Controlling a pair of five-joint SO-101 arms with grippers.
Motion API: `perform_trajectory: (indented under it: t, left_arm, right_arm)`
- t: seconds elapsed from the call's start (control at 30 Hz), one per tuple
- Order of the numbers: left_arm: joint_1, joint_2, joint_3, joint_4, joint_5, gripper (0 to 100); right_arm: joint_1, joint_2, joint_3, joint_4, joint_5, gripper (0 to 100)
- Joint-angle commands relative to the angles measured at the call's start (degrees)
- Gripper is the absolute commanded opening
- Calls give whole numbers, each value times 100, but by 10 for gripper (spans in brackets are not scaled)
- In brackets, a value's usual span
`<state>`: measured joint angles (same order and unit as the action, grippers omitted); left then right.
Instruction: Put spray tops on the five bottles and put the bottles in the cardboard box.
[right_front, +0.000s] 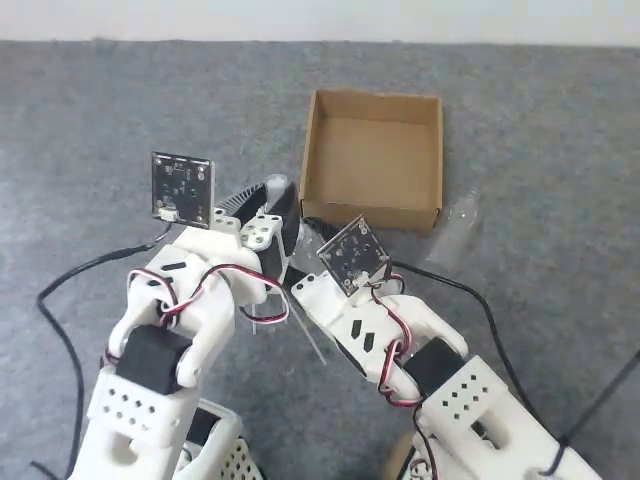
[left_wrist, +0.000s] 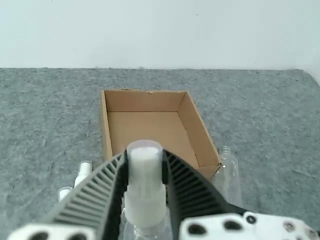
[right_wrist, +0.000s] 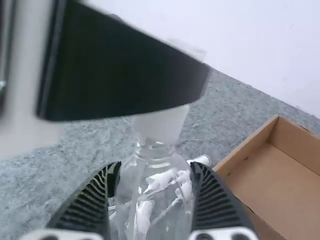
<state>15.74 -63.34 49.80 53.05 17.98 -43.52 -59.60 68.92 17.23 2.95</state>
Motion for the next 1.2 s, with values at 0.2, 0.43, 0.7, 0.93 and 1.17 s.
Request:
perform_trajectory:
  t: [0.2,0.43,0.7,0.93,1.17]
  left_arm:
    - [-9,0,-716,519,-88,145]
    - [-44,0,-1798,985,-299,182]
    - [-905,703,-1815,141,-712,184]
    - [-897,1081,-1622,53,-712,184]
    - [-897,958,-1103,396,-1081,184]
  right_arm:
    - [233,-31,-97,-154,-79,6]
    - [233,4,-88,-154,-70,6]
    - [233,4,-79,-154,-62,6]
    - [224,4,-79,-154,-62,6]
    - [224,4,-123,13,-70,6]
